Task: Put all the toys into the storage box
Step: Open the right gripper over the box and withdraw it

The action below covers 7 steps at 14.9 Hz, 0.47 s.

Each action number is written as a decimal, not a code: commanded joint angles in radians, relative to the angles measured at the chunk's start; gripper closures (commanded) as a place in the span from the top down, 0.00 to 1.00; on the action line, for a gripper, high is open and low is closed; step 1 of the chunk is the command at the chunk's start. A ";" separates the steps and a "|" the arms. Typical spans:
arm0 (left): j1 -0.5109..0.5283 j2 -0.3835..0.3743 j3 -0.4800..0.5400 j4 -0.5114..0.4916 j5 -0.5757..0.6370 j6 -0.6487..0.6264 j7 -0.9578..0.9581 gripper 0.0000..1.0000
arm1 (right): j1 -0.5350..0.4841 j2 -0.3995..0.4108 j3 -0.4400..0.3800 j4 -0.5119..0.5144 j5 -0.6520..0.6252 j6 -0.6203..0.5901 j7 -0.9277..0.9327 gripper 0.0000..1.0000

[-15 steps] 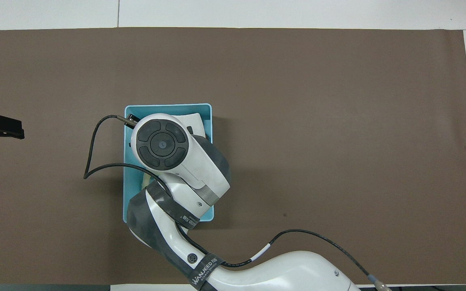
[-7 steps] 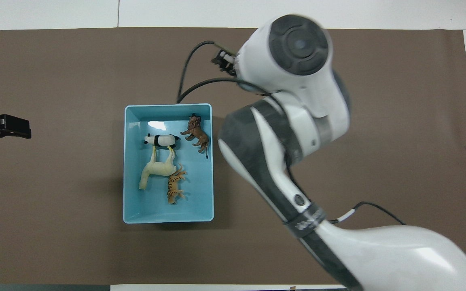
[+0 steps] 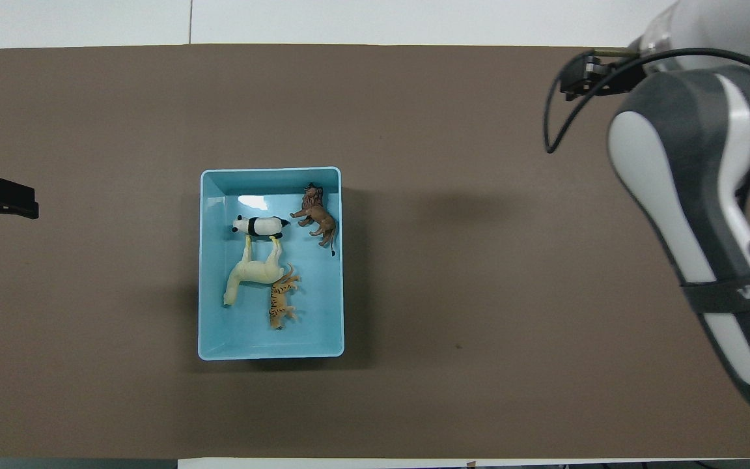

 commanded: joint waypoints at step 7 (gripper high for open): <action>-0.030 0.004 0.010 -0.024 -0.066 0.008 0.019 1.00 | -0.190 -0.312 0.020 -0.134 -0.001 -0.404 -0.202 1.00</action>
